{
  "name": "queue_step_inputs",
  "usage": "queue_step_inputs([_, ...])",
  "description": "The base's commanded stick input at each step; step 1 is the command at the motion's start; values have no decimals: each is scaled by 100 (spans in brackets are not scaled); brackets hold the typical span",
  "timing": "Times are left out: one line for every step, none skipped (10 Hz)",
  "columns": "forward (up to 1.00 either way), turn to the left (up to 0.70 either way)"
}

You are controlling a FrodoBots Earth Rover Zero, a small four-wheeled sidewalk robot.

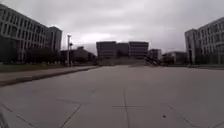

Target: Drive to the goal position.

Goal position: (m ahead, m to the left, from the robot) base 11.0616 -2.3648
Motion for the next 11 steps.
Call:
queue_step_inputs([70, 0])
queue_step_inputs([70, -8])
queue_step_inputs([70, -14])
queue_step_inputs([70, -14])
queue_step_inputs([70, -14])
queue_step_inputs([70, -14])
queue_step_inputs([70, -14])
queue_step_inputs([70, -14])
queue_step_inputs([70, -14])
queue_step_inputs([70, -14])
queue_step_inputs([70, -14])
